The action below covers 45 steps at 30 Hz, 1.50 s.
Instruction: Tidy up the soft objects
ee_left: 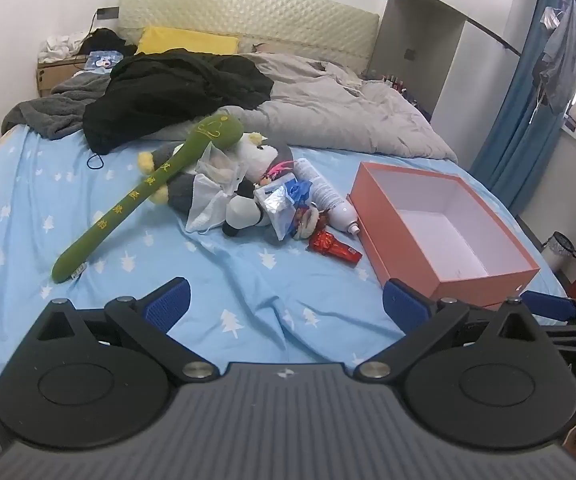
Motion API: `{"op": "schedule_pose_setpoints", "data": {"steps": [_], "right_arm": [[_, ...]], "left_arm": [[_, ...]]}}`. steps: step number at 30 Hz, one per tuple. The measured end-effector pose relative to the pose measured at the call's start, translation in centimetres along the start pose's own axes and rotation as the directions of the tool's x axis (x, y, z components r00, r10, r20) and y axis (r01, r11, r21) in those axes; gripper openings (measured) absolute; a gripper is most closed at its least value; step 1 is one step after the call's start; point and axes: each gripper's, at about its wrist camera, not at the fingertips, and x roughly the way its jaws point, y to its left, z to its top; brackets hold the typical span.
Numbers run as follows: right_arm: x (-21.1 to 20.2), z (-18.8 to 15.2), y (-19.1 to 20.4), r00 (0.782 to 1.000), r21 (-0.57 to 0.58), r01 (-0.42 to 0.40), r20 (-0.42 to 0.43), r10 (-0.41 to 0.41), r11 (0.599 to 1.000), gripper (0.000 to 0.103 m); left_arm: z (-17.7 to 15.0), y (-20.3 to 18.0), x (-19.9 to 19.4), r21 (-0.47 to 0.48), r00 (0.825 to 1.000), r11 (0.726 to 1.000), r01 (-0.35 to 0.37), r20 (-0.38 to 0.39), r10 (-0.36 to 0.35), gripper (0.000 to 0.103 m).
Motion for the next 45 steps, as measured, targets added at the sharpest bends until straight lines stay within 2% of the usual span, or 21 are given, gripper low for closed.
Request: {"op": "schedule_pose_setpoints", "data": {"steps": [5,25,30,45], "right_arm": [[-0.1,-0.1,-0.3,1.000,0.014,0.007,0.001,-0.007,1.000,0.103],[-0.4,-0.1,-0.6,1.000,0.021,0.028,-0.003,-0.028,0.999,0.103],[-0.4,0.0,-0.5,1.000,0.017,0.029,-0.001,-0.029,0.999,0.103],[-0.4,-0.2,-0.3,1.000,0.012,0.030,-0.007,-0.030,0.999,0.103]], "left_arm": [[-0.1,-0.1,-0.2,-0.001,1.000,1.000,0.018,-0.007,-0.018,0.103],[0.0,0.0,-0.5,0.010,1.000,1.000,0.011,-0.001,-0.011,0.103],[0.2,0.0,-0.8,0.026,1.000,1.000,-0.010,0.005,0.010,0.103],[0.3,0.5,-1.0,0.022,1.000,1.000,-0.003,-0.003,0.003,0.103]]}}
